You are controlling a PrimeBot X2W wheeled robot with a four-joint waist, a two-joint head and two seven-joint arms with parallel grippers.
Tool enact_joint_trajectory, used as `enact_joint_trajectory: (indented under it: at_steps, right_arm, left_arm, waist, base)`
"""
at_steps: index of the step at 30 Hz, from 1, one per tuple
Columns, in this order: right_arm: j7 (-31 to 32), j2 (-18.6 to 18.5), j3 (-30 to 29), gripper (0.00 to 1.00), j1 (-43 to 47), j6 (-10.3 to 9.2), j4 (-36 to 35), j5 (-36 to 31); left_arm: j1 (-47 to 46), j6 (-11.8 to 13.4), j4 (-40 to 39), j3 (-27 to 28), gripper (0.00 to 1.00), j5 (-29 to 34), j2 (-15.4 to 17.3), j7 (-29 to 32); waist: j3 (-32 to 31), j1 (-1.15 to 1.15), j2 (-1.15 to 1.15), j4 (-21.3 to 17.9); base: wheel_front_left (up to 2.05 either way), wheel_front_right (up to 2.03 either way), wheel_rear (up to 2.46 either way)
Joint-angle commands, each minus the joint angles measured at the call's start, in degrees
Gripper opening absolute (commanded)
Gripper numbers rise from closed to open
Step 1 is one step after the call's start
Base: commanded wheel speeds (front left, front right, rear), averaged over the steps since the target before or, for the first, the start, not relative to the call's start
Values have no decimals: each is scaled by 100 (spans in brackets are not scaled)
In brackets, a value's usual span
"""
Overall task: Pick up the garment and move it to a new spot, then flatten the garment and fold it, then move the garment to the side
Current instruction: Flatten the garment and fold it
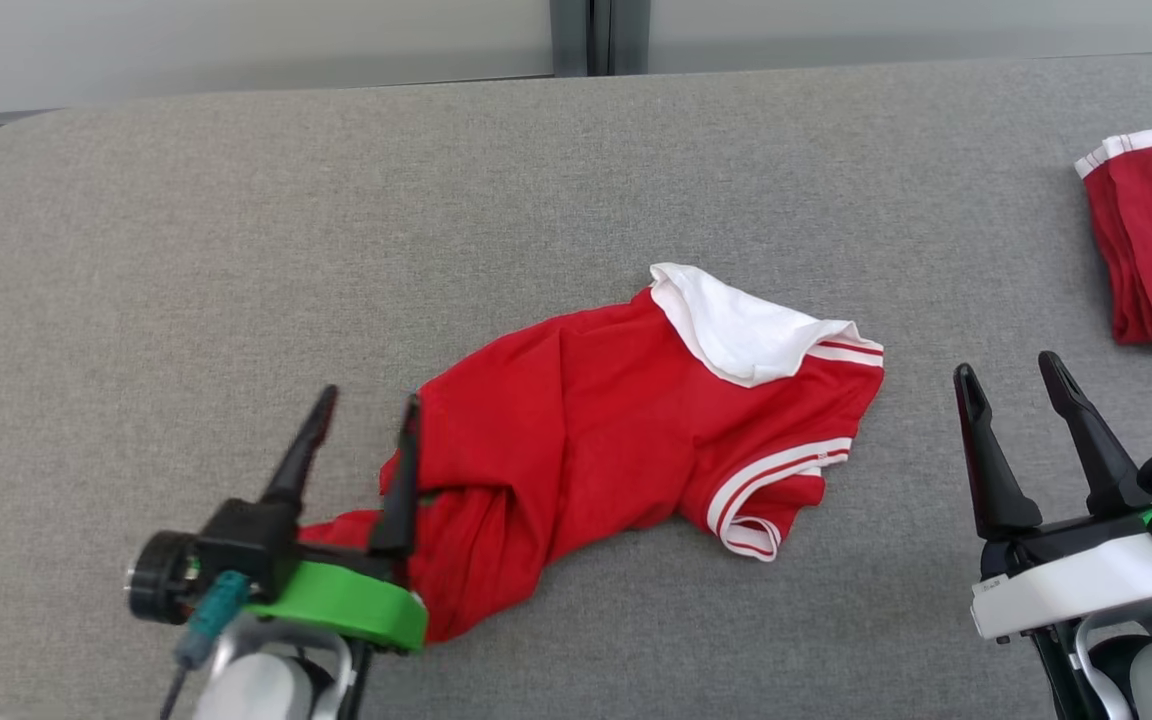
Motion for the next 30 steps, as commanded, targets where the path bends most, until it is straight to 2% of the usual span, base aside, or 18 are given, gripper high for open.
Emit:
enact_joint_trajectory:
  at_steps: [1, 5, 9, 27, 30]
  right_arm:
    - [24, 14, -17, 100, 63, -9, -40, -46]
    - [36, 31, -49, 100, 97, -9, -81, -82]
    - [55, 42, -88, 100, 126, -9, -111, -107]
    - [123, 85, -155, 100, 216, -9, -164, -127]
    - [136, 88, -171, 100, 219, -9, -167, -124]
  left_arm:
    - [-88, 99, -33, 188, 100, -12, 129, -71]
    - [-23, 267, 13, 631, 100, -93, 374, -187]
    - [130, 340, 75, 825, 100, -114, 531, -245]
    - [253, 352, 29, 729, 100, -200, 584, -187]
    - [172, 266, -107, 563, 100, -143, 566, -41]
  waist:
    - [-15, 0, 0, -2]
    - [-72, 0, 0, -24]
    - [-139, 0, 0, -63]
    - [-229, 0, 0, -57]
    - [-215, 0, 0, -43]
  base:
    - [0, 0, 0]
    - [0, 0, 0]
    - [0, 0, 0]
    - [0, 0, 0]
    - [0, 0, 0]
